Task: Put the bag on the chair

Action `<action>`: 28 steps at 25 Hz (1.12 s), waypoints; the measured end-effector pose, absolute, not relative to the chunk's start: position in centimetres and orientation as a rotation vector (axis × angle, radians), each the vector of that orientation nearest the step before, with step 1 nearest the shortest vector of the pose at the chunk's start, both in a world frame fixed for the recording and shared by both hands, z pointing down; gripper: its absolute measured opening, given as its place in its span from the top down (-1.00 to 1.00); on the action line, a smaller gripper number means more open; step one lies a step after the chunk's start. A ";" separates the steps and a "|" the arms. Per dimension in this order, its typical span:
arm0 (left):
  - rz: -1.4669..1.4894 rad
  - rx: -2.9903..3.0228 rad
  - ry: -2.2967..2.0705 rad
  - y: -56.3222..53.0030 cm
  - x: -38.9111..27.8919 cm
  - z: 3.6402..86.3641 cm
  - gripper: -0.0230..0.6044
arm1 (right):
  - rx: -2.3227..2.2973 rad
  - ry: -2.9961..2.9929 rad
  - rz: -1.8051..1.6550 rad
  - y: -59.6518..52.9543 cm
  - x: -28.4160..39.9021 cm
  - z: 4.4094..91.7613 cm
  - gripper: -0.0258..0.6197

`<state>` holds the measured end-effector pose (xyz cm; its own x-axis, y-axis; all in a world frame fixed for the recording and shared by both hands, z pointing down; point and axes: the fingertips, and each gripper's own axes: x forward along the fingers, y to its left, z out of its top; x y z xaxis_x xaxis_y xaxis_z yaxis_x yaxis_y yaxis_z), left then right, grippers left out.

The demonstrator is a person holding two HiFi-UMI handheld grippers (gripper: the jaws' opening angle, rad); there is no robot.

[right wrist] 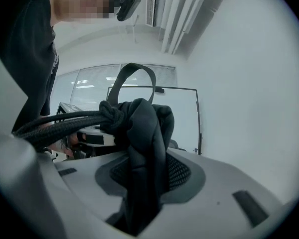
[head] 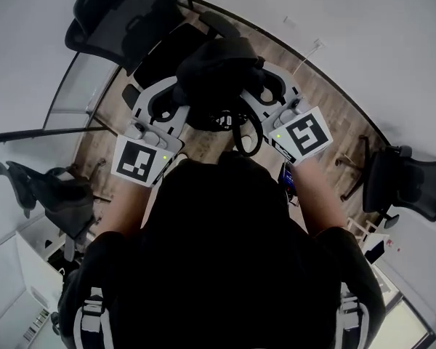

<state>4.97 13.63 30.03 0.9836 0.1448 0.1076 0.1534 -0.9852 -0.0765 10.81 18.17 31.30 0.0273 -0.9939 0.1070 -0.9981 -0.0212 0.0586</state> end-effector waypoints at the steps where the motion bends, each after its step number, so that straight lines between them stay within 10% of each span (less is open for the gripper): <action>1: -0.152 -3.045 -0.201 14.0 5.8 30.1 0.83 | 2.148 -2.128 0.045 18.5 11.7 31.3 0.51; 28: -0.148 -3.063 0.281 3.5 11.5 30.5 0.83 | 1.839 -2.414 0.048 6.2 18.4 32.1 0.51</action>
